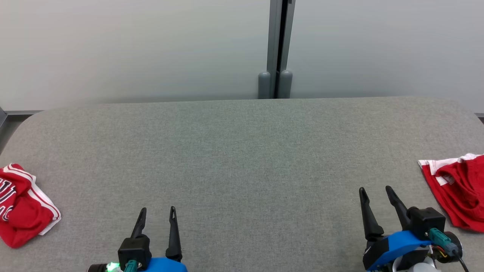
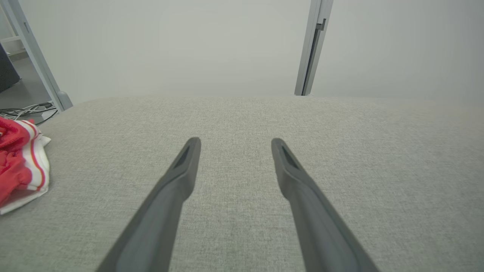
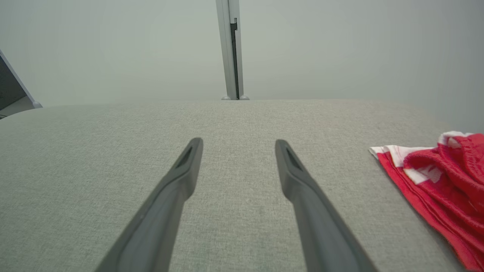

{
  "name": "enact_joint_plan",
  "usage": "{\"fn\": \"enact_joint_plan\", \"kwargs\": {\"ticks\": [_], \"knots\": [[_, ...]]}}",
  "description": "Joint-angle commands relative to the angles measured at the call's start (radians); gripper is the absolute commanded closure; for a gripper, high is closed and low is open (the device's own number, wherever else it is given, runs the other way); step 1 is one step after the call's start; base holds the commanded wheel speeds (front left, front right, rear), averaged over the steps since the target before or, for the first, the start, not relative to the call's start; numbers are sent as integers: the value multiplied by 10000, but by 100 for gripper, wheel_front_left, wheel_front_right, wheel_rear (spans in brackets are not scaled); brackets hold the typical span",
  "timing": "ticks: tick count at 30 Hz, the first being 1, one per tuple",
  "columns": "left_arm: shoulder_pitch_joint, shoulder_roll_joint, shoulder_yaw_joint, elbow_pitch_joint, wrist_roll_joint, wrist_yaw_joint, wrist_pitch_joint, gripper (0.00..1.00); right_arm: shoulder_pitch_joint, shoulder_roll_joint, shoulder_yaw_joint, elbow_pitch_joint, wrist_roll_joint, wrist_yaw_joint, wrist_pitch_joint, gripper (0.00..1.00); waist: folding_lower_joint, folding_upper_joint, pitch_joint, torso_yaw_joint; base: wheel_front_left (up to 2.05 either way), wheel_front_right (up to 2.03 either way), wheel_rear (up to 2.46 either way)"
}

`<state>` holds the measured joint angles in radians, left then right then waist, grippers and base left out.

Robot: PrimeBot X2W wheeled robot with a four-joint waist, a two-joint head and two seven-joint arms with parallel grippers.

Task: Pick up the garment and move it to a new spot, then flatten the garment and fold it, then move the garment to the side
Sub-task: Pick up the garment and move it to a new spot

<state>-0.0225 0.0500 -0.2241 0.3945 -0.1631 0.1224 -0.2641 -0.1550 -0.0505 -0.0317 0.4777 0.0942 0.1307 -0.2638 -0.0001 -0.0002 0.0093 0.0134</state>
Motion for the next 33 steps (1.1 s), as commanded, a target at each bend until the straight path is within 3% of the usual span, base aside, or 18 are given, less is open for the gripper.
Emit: {"fn": "enact_joint_plan", "kwargs": {"ticks": [1, 11, 26, 33], "knots": [[103, 5, 86, -49, 56, -65, -4, 0, 187, -14, 100, -80, 46, 1, -5, 0, 1, 2, -17, 30, 0, 0, 0], [7, 5, 139, -94, -28, 18, -4, 0, 103, -16, 436, -91, 111, 1, -6, 0, 1, 2, 158, 844, 0, 0, 0], [239, -1, 1022, -79, 73, 0, -4, 0, -29, -23, 1671, 34, 439, 1, -6, 0, 1, 2, 316, 3892, 0, 0, 0], [440, 1, 1455, -118, 118, 6, -6, 0, -169, -23, 2182, 106, 513, 1, -5, 0, 1, 2, 379, 4787, 0, 0, 0]]}}
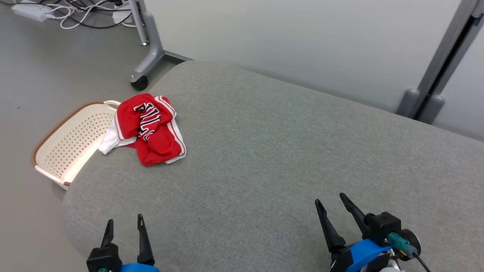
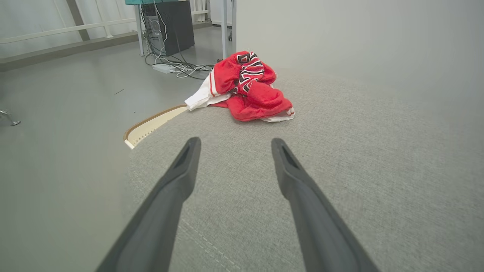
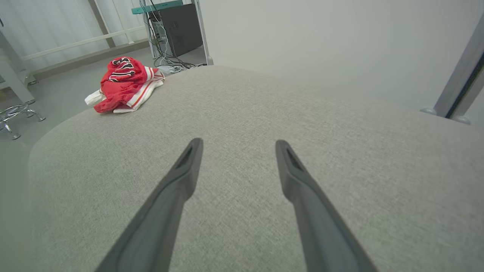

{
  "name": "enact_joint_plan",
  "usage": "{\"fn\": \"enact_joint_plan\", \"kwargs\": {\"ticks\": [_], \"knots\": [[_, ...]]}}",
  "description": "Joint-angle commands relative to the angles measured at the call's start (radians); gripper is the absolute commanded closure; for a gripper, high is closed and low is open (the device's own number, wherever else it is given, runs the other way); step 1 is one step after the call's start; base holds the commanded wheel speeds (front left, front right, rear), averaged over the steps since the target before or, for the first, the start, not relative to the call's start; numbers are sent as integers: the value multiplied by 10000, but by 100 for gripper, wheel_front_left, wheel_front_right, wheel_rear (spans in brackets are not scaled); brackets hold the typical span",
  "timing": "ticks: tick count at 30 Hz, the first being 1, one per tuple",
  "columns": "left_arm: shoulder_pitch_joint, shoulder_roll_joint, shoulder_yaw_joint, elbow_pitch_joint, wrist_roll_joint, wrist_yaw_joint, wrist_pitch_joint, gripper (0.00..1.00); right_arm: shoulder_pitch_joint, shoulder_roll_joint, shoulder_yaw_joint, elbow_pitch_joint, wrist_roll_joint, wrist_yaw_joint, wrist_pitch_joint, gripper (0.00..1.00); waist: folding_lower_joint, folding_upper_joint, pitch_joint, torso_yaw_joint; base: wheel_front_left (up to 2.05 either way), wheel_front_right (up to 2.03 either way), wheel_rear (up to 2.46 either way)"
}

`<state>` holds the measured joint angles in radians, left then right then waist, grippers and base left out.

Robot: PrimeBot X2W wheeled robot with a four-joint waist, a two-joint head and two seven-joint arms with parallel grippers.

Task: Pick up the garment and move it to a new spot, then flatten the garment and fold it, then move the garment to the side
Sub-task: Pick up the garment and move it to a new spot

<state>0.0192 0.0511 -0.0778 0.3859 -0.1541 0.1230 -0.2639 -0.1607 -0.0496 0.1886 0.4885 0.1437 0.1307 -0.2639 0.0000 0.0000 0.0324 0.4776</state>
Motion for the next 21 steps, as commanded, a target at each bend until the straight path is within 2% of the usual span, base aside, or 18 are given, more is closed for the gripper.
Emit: {"fn": "enact_joint_plan", "kwargs": {"ticks": [1, 9, 15, 21], "knots": [[50, -18, 68, -43, 4, 21, -6, 0, -129, -31, 61, 6, 12, 1, -4, 0, 0, 0, 154, 236, 0, 0, 0], [37, -11, 350, -10, -409, -28, -6, 0, -267, -34, 345, 22, -150, 1, -4, 0, 0, 0, 390, 429, 0, 0, 0], [-703, -20, 743, 675, -746, -265, -6, 0, -552, -34, 551, 25, -474, 1, -4, 0, 0, 0, 875, 60, 0, 0, 0], [-2335, 195, 1343, 1811, -550, -427, -15, 0, -937, -80, 711, -176, -924, 1, -4, 0, 0, 0, 1649, -439, 0, 0, 0]]}}
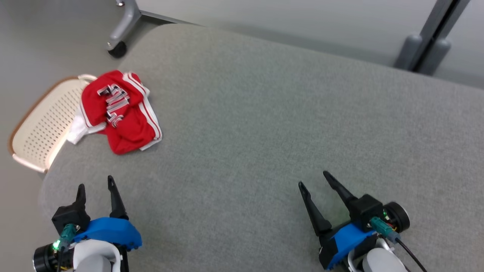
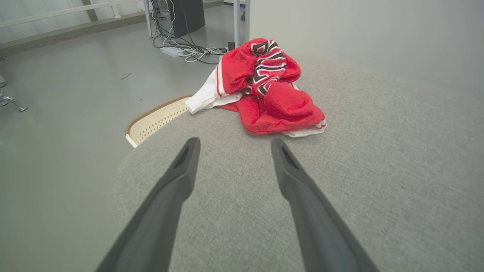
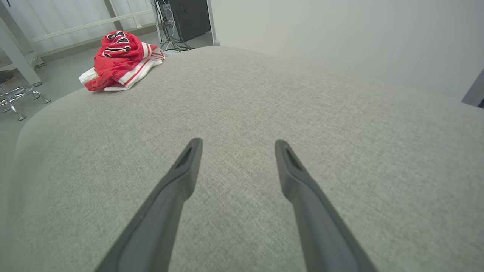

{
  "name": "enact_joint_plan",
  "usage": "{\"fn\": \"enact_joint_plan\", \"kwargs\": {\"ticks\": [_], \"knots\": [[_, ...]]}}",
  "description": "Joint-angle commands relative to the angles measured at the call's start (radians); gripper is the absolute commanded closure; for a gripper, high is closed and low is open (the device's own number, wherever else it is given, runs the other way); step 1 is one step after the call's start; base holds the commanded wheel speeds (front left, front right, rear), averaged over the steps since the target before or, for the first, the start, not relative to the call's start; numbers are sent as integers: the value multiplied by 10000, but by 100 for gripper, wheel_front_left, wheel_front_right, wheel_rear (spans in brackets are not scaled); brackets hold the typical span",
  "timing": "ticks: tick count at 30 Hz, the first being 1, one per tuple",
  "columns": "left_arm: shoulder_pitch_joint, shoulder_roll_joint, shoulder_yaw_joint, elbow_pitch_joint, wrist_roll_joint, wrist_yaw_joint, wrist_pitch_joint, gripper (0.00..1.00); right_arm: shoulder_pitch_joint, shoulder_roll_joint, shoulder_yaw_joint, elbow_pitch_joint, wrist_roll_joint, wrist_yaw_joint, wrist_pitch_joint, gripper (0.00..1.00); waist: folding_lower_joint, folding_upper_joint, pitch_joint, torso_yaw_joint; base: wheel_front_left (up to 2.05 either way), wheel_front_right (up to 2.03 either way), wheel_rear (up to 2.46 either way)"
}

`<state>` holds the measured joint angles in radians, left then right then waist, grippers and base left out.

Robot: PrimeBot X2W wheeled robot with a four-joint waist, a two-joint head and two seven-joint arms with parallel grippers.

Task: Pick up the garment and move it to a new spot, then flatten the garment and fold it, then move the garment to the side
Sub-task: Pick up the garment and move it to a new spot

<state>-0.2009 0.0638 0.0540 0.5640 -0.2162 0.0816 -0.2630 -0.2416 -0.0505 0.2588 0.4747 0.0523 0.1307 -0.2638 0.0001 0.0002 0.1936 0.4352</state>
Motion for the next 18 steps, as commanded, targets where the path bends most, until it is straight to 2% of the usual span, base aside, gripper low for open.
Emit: {"fn": "enact_joint_plan", "kwargs": {"ticks": [1, 12, 18], "knots": [[-396, 110, 141, 193, 83, 4, -25, 0, -200, -103, 73, -82, -44, 1, -6, 0, -1, -2, 177, -142, 0, 0, 0], [-3029, 805, 897, 2114, 149, 63, -26, 0, -883, -810, 705, -1088, 237, 1, -6, 0, -1, -2, 1635, -1286, 0, 0, 0], [-4246, 1382, 1309, 3379, -70, 119, -26, 0, -1159, -1177, 955, -1675, 375, 1, -5, 0, -1, -2, 2311, -1807, 0, 0, 0]]}}
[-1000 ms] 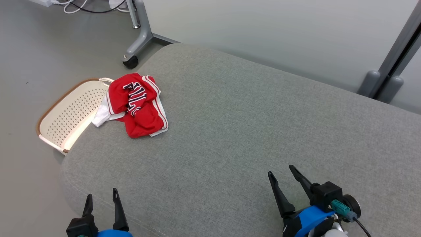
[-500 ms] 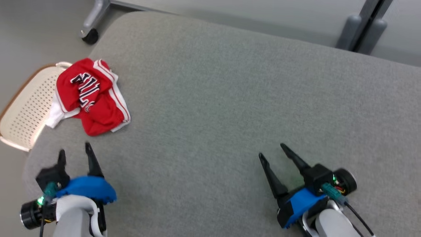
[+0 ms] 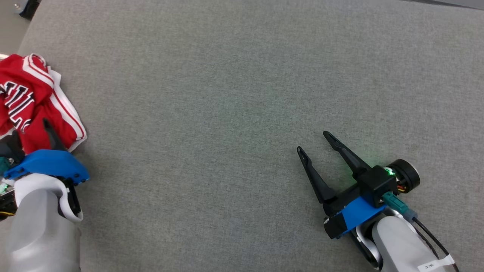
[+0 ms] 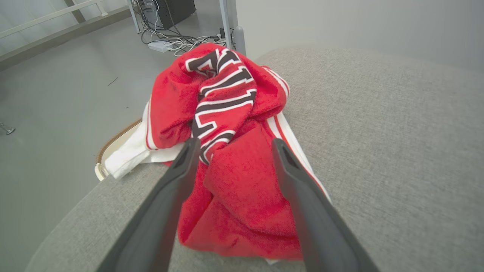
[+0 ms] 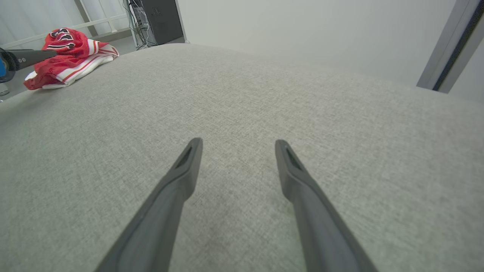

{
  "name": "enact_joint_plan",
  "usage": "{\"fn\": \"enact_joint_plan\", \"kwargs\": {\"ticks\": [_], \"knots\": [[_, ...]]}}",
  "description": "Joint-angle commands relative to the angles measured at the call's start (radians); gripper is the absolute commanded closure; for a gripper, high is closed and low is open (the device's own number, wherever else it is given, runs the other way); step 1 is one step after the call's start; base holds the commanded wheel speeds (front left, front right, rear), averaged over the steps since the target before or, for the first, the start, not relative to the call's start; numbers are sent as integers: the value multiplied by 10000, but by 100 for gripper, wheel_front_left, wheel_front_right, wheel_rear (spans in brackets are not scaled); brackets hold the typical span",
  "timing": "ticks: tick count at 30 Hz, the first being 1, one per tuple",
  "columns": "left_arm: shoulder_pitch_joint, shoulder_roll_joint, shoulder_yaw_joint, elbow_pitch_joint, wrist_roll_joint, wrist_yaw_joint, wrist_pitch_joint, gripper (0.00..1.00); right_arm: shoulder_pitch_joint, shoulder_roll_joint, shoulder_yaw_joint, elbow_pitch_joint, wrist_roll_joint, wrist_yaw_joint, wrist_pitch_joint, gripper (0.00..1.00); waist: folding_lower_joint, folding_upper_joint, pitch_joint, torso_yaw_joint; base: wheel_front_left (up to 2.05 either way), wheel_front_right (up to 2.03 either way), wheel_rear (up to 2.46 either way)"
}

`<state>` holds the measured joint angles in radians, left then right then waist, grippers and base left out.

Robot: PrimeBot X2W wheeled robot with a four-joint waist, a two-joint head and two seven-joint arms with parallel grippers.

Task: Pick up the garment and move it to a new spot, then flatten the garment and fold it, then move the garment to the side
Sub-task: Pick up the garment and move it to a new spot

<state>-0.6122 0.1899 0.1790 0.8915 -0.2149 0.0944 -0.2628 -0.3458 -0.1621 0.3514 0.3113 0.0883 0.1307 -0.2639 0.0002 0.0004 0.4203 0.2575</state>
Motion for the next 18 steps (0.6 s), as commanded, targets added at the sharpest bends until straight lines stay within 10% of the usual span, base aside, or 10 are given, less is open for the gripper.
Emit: {"fn": "enact_joint_plan", "kwargs": {"ticks": [1, 6, 7, 8, 18], "knots": [[-317, 128, 133, 376, -124, 46, -28, 0, -172, -111, 47, -101, 33, 1, -4, 0, -2, -4, 109, -95, 0, 0, 0], [-882, 195, 286, 1398, -358, 243, -4, 0, -269, -257, 40, -367, 134, 1, -3, 0, -2, -4, 373, -364, 0, 0, 0], [-942, 168, 242, 1579, -360, 174, 4, 18, -283, -262, 12, -403, 150, 1, -3, 0, -2, -4, 404, -389, 0, 0, 0], [-1000, 153, 241, 1706, -415, 134, 2, 100, -286, -275, -19, -419, 168, 1, -3, 0, -2, -4, 426, -406, 0, 0, 0], [-1065, -27, -230, -671, 228, -450, -33, 100, -93, 96, -576, -156, 332, 1, -3, 0, -2, -4, -102, -526, 0, 0, 0]]}}
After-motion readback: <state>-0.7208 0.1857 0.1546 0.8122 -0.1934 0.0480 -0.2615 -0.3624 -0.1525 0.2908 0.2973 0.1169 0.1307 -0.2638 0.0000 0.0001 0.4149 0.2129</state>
